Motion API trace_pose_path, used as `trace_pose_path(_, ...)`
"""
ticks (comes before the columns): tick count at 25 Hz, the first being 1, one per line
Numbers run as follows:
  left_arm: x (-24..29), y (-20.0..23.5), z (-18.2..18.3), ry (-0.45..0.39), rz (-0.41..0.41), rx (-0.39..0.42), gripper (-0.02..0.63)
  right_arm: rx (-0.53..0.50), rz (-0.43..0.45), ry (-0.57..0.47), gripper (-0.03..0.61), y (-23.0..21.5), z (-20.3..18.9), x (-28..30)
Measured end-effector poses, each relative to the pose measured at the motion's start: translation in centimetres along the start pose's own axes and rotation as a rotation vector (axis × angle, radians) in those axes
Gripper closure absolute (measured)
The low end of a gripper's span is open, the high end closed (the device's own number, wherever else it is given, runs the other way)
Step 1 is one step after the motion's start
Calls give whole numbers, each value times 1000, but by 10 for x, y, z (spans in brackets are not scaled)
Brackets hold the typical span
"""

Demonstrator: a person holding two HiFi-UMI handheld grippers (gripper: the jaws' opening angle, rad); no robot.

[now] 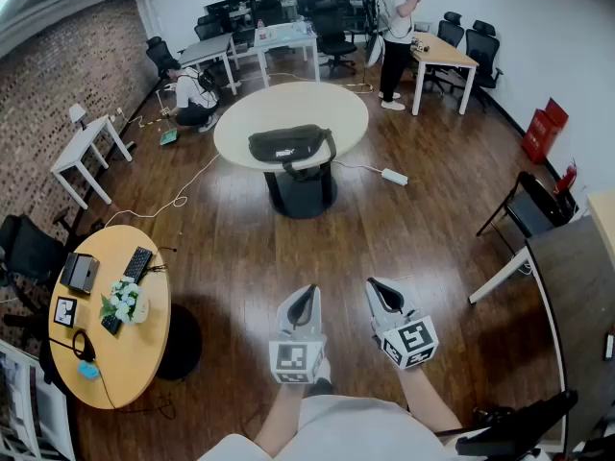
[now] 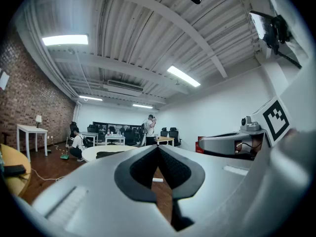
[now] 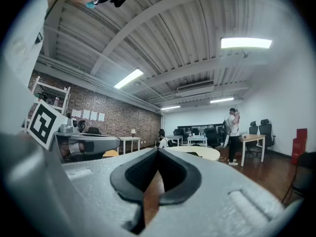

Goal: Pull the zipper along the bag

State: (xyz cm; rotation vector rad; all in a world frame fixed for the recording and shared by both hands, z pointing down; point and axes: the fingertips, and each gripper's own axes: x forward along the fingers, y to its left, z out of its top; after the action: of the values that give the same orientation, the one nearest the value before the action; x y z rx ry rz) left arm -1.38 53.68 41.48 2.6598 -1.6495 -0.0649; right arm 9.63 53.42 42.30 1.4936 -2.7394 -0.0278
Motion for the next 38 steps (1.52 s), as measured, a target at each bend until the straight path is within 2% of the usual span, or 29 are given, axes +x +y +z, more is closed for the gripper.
trace_pose_path(7,60,98,27,-58,3,37,598,-29,1,-17,586,2,17,105)
trace_pose_path(13,105,125,4,-1,-34,-30,598,-9,19,59,586,-7,-9,157)
trace_pose_path(20,181,147,-16,20,-30,-30,598,17,13,54,586,-72,-21,223)
trace_pose_path(24,262,170,-2,12,0,-14,598,32,50,31,586,-131,-10,290)
trace_pose_path(30,363,195,21,-29,35,43,598,39,59,-44,586,-216,13,369)
trace_pose_path(34,402,204,-5,39,70,51,598,95,68,15,586,-251,-15,404)
trace_pose_path(38,434,234,-31,96,100,26,598,148,122,116,586,-255,-55,448)
